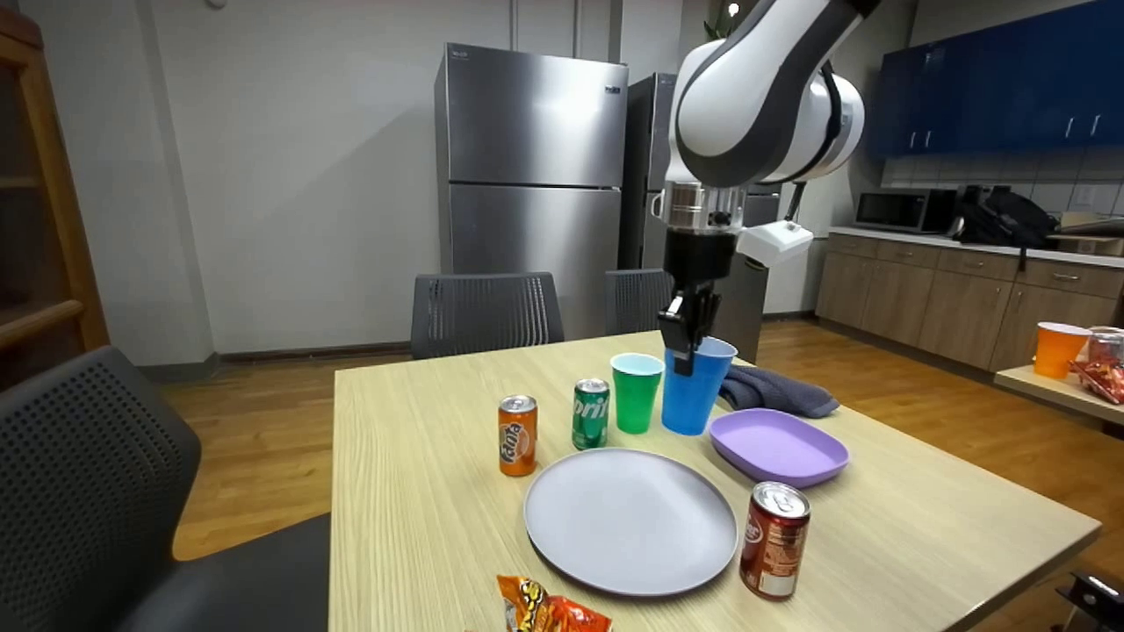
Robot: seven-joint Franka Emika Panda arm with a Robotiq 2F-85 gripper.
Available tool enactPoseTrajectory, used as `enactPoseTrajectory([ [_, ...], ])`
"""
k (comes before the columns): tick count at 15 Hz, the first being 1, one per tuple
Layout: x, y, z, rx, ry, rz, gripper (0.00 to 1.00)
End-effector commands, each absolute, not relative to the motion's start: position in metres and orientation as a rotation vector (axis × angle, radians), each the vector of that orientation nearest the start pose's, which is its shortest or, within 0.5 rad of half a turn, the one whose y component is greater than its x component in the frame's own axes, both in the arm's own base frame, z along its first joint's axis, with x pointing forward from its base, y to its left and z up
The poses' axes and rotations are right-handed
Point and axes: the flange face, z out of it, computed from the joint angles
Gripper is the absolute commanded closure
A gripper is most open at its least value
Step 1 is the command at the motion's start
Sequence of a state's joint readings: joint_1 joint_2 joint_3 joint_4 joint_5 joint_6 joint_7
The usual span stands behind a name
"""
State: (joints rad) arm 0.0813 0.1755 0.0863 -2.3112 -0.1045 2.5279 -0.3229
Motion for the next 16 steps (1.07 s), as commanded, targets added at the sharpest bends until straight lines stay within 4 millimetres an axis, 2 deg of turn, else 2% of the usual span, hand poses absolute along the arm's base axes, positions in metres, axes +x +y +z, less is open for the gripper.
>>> enactPoseTrajectory([
  [1, 0.522, 0.125, 0.269, -3.039, -0.967, -0.028, 0.99],
  [4, 0.515, 0.152, 0.259, -3.023, -1.037, -0.009, 0.99],
  [8, 0.504, 0.175, 0.238, -3.021, -1.101, 0.017, 0.99],
  [16, 0.494, 0.193, 0.209, -3.040, -1.182, -0.028, 0.99],
])
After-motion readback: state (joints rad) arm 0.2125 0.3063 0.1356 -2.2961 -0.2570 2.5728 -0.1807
